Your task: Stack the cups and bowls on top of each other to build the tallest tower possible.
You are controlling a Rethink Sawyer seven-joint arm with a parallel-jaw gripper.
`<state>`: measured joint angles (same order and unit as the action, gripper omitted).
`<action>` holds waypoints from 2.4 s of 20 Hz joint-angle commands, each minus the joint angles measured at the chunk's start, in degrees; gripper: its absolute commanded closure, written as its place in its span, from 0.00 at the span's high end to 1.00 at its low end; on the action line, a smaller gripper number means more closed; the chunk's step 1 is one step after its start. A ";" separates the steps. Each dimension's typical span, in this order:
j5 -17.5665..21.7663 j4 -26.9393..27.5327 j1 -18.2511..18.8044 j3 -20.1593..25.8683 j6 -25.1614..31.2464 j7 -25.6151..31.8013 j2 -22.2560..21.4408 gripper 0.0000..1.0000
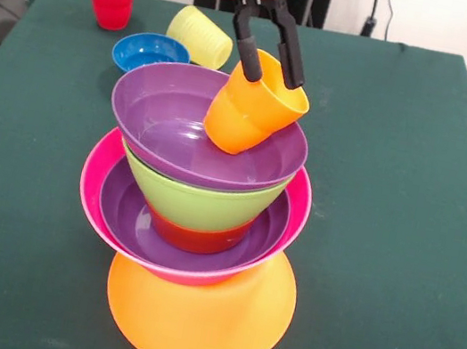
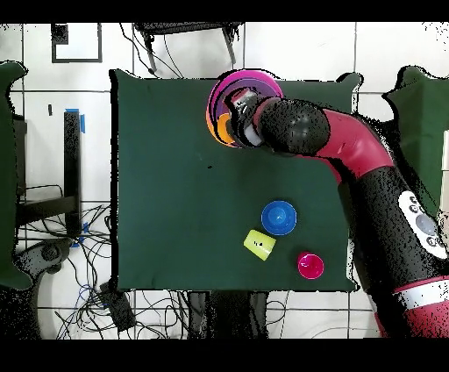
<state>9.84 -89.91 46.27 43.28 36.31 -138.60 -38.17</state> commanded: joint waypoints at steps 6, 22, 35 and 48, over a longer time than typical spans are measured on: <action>4.45 -1.57 -0.47 -3.68 0.78 5.70 2.68 1.00; 3.96 -0.19 0.22 -2.91 3.51 7.11 1.21 1.00; 2.98 -1.15 0.44 -2.39 4.51 6.25 -0.52 1.00; 3.04 -0.81 0.93 -2.13 5.50 7.39 0.29 1.00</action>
<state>10.39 -89.85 47.36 43.28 36.32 -138.60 -38.68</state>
